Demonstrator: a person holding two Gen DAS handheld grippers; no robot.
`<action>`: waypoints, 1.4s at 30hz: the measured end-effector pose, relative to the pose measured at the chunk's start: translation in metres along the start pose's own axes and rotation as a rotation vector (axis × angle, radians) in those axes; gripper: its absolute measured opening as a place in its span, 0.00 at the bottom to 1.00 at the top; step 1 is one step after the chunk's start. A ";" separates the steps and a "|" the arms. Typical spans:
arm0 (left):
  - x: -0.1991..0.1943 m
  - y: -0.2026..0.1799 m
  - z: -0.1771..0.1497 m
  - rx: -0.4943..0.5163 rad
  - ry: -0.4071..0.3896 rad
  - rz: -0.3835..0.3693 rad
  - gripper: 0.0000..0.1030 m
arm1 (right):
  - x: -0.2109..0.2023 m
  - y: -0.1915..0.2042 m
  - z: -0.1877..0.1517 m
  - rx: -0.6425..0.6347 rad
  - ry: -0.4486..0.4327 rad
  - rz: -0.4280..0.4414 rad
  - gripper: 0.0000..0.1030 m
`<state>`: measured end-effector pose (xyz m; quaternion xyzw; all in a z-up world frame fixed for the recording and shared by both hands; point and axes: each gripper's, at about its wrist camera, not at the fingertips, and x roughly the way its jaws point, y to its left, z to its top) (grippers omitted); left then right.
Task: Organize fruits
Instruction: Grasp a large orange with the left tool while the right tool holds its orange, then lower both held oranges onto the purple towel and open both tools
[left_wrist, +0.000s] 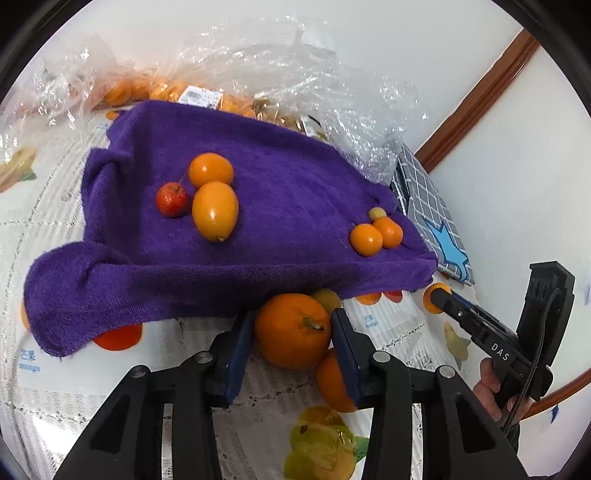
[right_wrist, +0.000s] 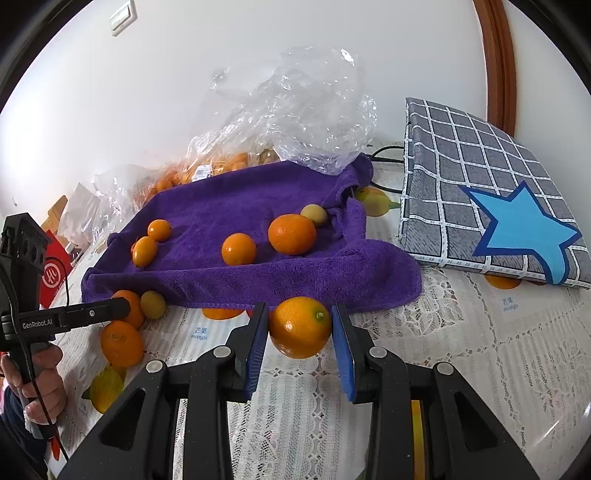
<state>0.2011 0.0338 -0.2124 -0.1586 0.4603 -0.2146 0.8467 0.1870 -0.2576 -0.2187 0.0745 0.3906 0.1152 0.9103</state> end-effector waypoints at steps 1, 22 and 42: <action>-0.002 0.000 0.001 -0.003 -0.010 -0.005 0.39 | 0.000 -0.001 0.000 0.001 0.001 0.002 0.33; -0.028 -0.011 0.001 0.054 -0.133 -0.031 0.39 | -0.006 -0.001 0.000 0.016 -0.040 0.015 0.33; -0.050 -0.016 0.002 0.087 -0.241 0.035 0.39 | -0.023 -0.003 0.004 0.027 -0.128 0.020 0.33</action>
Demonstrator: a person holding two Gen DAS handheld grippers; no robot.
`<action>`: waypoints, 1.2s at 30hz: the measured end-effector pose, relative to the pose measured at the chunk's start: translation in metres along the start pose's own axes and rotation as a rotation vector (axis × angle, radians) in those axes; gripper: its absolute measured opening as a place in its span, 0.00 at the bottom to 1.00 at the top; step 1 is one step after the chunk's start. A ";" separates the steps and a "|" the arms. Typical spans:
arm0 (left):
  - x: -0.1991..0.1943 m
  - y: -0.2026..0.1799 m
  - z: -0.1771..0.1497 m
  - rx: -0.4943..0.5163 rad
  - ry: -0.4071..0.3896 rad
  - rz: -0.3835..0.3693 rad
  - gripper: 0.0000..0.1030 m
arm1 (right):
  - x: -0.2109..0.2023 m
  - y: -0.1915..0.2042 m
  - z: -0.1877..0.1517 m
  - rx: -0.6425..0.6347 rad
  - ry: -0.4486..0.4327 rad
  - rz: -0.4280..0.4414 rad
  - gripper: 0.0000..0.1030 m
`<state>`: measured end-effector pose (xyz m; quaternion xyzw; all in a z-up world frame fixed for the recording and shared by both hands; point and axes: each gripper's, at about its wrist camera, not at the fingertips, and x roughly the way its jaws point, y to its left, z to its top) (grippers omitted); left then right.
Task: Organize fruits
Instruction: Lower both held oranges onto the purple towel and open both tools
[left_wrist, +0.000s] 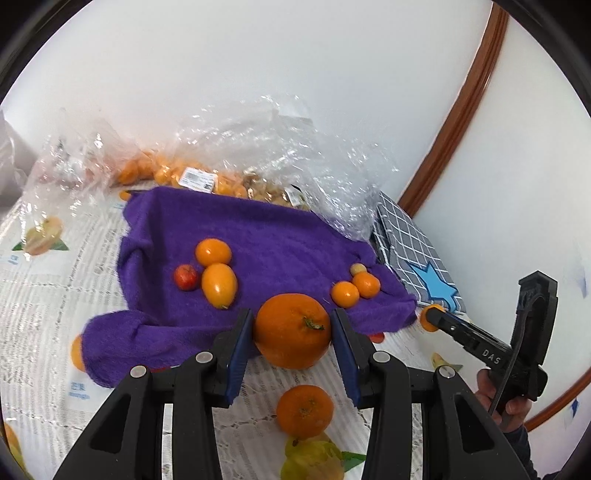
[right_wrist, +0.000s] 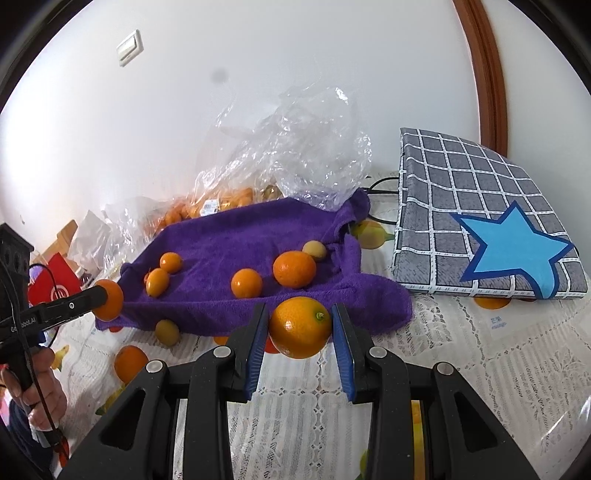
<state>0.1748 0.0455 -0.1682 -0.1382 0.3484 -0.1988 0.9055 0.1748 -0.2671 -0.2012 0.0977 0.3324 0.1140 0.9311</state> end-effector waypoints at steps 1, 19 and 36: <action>-0.001 0.001 0.000 -0.003 -0.002 0.004 0.39 | 0.000 -0.001 0.001 0.003 -0.001 -0.003 0.33; -0.027 0.037 0.030 -0.105 -0.105 0.143 0.39 | 0.003 0.020 0.061 -0.037 -0.056 -0.002 0.33; 0.022 0.053 0.061 -0.100 -0.081 0.196 0.39 | 0.110 0.059 0.068 -0.155 0.133 0.053 0.33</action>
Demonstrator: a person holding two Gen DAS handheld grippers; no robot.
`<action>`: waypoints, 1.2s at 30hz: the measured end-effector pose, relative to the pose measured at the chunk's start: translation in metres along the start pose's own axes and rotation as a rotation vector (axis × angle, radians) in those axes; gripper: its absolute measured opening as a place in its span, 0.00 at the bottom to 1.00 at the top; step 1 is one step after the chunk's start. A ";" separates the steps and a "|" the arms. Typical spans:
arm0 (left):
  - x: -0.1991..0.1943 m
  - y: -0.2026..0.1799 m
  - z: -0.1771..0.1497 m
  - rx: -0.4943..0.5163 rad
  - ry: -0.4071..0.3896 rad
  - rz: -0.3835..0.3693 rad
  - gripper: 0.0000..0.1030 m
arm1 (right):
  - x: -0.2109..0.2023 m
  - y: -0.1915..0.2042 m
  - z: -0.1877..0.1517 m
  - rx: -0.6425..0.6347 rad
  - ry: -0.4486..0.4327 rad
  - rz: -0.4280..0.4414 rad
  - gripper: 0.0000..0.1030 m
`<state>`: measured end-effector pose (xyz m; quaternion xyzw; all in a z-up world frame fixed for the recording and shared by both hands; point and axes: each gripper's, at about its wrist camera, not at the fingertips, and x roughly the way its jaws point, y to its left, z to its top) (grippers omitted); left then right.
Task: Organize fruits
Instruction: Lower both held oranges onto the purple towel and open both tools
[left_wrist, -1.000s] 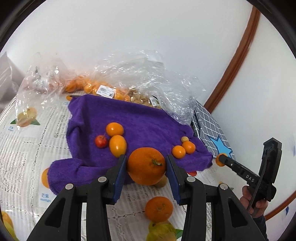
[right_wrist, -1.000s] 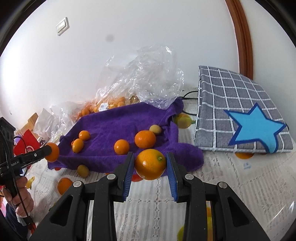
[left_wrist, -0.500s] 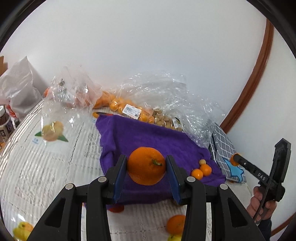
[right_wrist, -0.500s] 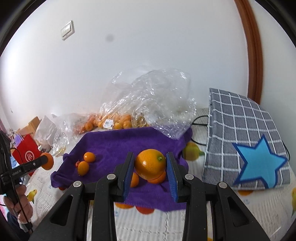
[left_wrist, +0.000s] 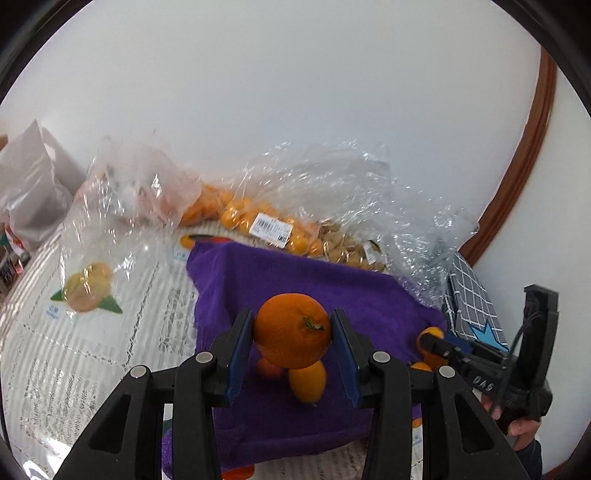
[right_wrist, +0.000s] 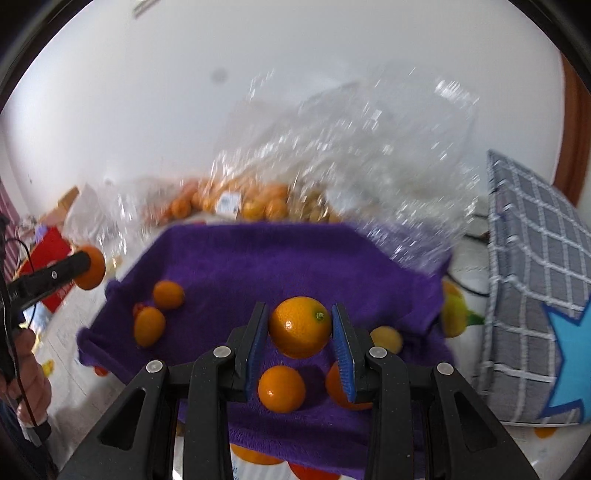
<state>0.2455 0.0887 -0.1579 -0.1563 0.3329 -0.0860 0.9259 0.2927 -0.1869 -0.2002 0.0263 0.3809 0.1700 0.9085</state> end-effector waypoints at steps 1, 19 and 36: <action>0.001 0.001 0.000 -0.008 0.002 0.000 0.39 | 0.005 0.001 -0.002 -0.006 0.015 -0.004 0.33; 0.007 0.001 -0.004 -0.002 0.002 0.005 0.40 | 0.023 0.012 -0.013 -0.068 0.042 -0.055 0.33; 0.019 -0.017 -0.013 0.049 0.058 -0.053 0.40 | -0.025 -0.003 -0.008 -0.041 -0.087 -0.082 0.56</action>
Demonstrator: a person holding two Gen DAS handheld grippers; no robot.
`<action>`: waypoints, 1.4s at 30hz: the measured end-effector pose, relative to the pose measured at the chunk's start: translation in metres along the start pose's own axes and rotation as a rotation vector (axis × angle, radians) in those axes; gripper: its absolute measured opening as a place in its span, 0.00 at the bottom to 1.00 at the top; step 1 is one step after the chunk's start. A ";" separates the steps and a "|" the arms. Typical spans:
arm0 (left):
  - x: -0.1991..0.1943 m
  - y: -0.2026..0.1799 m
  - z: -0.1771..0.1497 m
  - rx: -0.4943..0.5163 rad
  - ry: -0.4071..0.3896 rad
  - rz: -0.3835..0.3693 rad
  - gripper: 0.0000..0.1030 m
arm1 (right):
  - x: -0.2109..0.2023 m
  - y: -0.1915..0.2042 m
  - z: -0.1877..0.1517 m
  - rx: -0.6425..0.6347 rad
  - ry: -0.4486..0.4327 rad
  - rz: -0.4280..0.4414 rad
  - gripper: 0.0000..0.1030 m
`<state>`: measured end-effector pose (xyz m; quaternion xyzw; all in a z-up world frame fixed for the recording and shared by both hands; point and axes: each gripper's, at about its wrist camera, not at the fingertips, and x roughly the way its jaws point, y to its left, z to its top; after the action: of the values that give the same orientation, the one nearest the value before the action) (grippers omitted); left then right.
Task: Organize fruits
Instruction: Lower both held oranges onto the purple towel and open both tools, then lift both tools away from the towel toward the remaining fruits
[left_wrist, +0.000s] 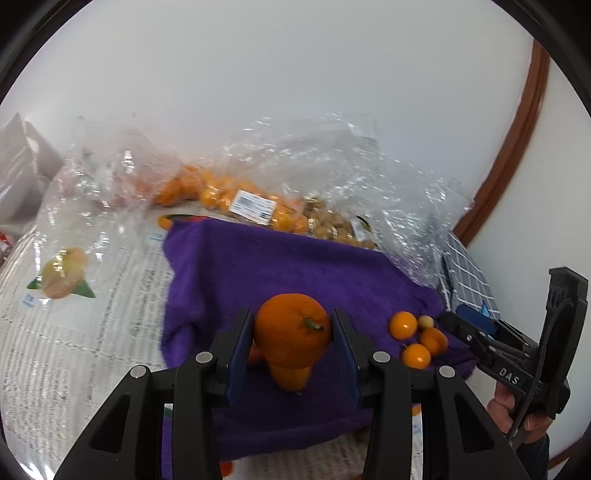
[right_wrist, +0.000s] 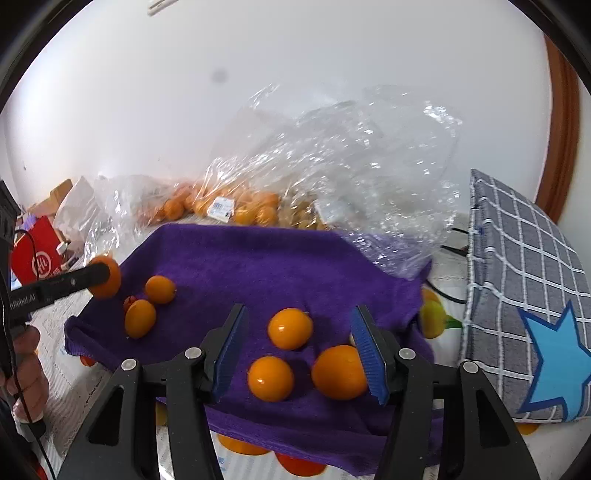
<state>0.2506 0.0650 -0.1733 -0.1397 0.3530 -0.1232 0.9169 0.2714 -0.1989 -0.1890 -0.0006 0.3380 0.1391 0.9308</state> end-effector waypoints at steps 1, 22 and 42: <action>0.003 -0.005 -0.001 0.012 0.012 -0.006 0.40 | -0.001 -0.002 0.000 0.004 -0.002 -0.006 0.56; 0.054 -0.054 -0.010 0.119 0.134 0.044 0.40 | -0.030 -0.058 0.008 0.129 -0.024 -0.045 0.56; 0.005 -0.051 -0.005 0.120 -0.030 0.090 0.47 | -0.034 -0.043 0.008 0.083 -0.063 -0.042 0.56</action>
<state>0.2443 0.0151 -0.1618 -0.0705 0.3371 -0.1004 0.9335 0.2626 -0.2483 -0.1652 0.0354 0.3141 0.1052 0.9429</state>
